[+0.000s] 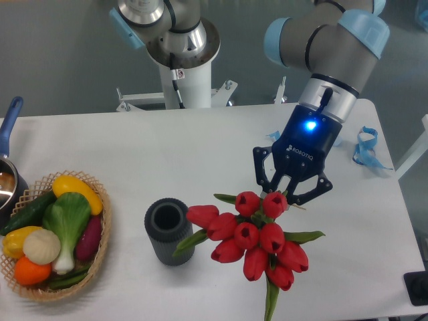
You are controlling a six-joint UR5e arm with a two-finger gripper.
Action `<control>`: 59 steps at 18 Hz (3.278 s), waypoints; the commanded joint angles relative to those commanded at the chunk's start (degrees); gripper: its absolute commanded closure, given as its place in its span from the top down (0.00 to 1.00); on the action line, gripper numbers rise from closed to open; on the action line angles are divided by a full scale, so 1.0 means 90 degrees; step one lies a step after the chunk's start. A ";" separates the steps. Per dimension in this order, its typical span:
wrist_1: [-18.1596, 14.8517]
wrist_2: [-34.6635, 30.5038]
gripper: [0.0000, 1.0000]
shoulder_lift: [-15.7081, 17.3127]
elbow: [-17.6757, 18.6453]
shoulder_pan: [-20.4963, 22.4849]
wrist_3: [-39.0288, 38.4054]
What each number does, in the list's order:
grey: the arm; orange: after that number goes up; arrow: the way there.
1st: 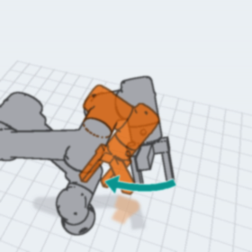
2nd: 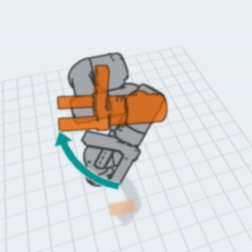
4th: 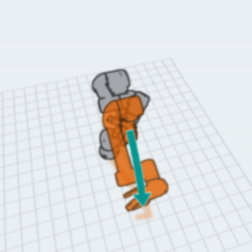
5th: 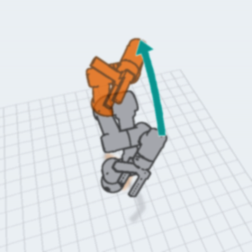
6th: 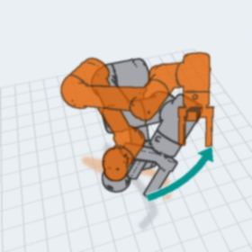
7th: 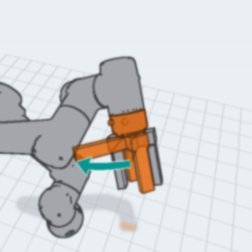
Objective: Insert the flowers into the vase
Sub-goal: 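Carry the red tulip bunch with the gripper over the dark grey vase, then lower the tulip stems into the vase opening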
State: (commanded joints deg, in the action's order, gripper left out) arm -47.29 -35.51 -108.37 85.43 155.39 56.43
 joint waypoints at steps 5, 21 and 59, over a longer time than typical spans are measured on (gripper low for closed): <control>0.0010 0.0000 0.17 -0.0029 0.0039 -0.0039 0.0000; 0.0449 0.1305 0.17 -0.0273 0.0088 -0.0547 0.0029; 0.0459 0.3623 0.17 -0.0537 0.2119 -0.0801 0.2090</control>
State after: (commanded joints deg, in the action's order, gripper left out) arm -43.15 -2.90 -113.20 104.50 148.18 75.23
